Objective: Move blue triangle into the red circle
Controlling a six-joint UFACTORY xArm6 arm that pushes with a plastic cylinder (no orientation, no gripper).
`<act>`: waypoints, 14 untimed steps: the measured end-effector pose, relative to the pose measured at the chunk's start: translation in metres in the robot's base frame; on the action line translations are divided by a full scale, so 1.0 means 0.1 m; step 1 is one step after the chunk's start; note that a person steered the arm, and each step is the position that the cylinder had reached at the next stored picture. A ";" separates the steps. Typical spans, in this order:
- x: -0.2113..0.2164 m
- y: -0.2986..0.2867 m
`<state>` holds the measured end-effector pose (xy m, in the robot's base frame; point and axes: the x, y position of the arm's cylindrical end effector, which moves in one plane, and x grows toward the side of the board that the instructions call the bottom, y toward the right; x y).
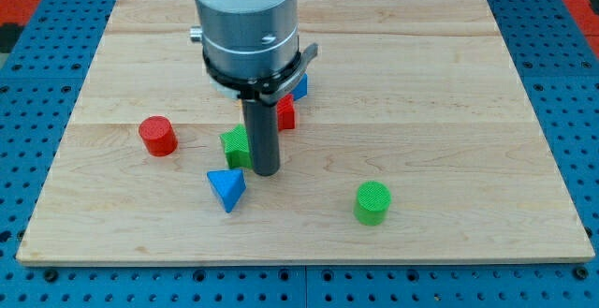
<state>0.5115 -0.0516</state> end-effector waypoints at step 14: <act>-0.24 -1.53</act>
<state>0.4872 -0.2051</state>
